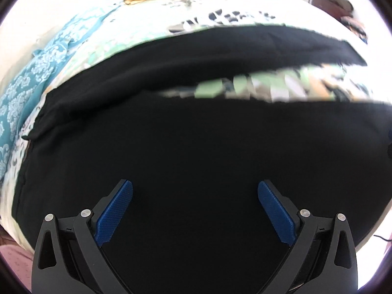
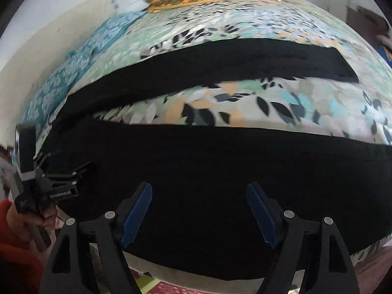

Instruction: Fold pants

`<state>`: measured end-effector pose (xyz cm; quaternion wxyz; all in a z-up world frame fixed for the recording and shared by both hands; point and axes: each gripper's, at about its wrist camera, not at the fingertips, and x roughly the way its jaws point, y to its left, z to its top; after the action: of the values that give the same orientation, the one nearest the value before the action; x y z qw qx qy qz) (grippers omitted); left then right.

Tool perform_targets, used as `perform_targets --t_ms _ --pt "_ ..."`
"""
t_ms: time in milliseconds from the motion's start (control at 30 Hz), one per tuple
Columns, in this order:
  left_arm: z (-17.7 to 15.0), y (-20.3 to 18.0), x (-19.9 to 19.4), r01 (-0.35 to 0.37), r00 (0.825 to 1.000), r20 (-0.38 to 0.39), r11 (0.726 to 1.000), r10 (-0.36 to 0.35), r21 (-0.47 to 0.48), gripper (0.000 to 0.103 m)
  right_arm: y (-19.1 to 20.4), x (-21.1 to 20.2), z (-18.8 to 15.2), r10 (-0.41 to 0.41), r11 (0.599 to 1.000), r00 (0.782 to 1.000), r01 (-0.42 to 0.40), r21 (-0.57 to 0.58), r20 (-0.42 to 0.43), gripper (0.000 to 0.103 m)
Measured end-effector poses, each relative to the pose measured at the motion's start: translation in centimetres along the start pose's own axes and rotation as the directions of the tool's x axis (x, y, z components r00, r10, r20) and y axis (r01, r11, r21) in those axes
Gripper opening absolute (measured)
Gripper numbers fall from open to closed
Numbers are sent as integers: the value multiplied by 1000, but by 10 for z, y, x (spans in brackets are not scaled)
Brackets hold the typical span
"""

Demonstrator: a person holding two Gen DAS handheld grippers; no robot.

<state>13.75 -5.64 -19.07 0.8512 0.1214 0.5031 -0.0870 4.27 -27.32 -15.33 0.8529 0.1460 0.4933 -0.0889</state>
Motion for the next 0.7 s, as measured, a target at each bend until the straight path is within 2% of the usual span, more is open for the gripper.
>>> perform_targets --t_ms 67,167,333,700 --pt "-5 12 1 50 999 15 997 -49 -54 103 14 13 -1 -30 996 999 28 -81 -24 79" --pt "-6 17 2 75 997 11 994 -75 -81 103 25 27 -11 -90 988 995 83 -132 -42 82" --pt "-4 12 7 70 997 -4 993 -71 -91 103 33 36 -18 -120 980 992 112 -166 -35 103" --pt "4 12 17 77 996 -42 994 -81 -76 103 28 37 -24 -88 985 996 88 -148 9 103"
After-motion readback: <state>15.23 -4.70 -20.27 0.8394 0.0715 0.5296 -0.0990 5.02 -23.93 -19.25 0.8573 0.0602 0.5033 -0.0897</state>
